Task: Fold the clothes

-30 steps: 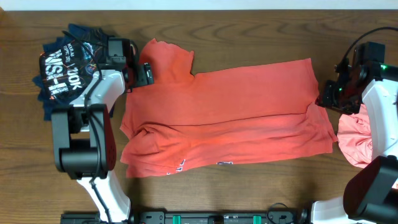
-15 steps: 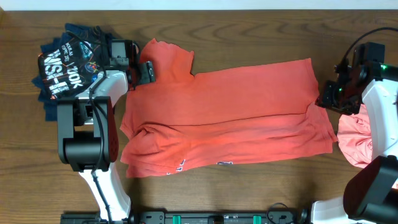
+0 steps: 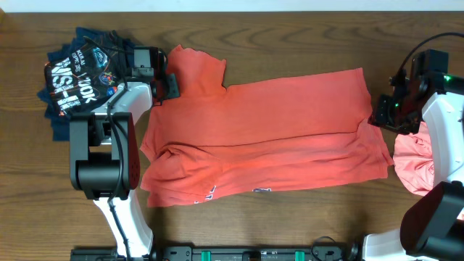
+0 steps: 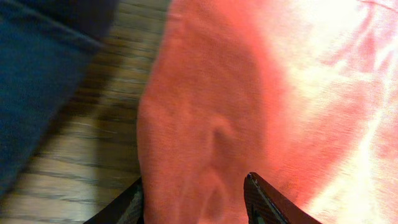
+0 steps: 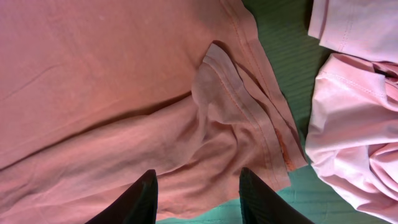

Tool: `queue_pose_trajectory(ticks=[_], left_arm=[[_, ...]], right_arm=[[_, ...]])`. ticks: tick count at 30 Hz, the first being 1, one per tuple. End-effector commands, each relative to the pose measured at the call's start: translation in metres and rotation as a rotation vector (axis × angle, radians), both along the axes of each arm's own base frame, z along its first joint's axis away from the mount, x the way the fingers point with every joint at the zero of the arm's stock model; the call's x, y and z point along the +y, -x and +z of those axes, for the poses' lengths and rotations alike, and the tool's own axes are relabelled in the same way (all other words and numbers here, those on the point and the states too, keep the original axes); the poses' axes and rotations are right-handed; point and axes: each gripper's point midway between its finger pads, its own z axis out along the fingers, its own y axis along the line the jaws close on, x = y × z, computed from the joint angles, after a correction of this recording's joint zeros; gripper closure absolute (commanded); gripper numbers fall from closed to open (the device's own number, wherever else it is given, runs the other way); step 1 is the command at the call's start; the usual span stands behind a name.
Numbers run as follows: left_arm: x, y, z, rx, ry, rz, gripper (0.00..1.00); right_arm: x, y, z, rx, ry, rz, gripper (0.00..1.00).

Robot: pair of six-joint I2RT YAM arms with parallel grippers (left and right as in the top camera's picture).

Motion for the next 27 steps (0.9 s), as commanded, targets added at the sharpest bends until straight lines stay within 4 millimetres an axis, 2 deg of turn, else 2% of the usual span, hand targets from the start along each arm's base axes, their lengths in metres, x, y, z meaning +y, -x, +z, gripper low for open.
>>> queue_pose_trajectory(ticks=[1,7,8,11,12,15,20,23,27], left_arm=[[-0.018,0.014,-0.014,0.062,0.097,-0.049,0.53],[-0.024,0.024,0.017,0.066,0.136,-0.054,0.66],[-0.024,0.027,0.023,0.068,0.136,-0.053,0.7],[-0.024,0.037,0.041,0.077,0.136,-0.053,0.92],[-0.024,0.04,0.045,0.083,0.137,-0.053,0.94],[-0.024,0.048,0.049,0.107,0.137,-0.051,0.94],[-0.024,0.067,0.042,0.187,0.138,-0.046,0.94],[-0.024,0.073,0.04,0.214,0.139,-0.044,0.94],[-0.024,0.082,0.037,0.255,0.138,-0.042,0.94]], right_arm=[[0.007,-0.001,0.001,0.0,0.002,0.048,0.59],[0.006,-0.003,-0.01,0.028,-0.002,0.046,0.57],[0.005,-0.006,-0.013,0.027,-0.003,0.046,0.58],[0.003,-0.024,-0.022,-0.015,0.001,0.063,0.54],[0.002,-0.031,-0.025,-0.035,0.005,0.075,0.54],[0.0,-0.057,-0.033,-0.104,0.022,0.08,0.54],[-0.005,-0.103,-0.039,-0.249,0.05,0.067,0.51],[0.003,-0.13,-0.035,-0.356,0.036,0.118,0.5],[0.008,-0.149,-0.036,-0.39,0.054,0.14,0.47]])
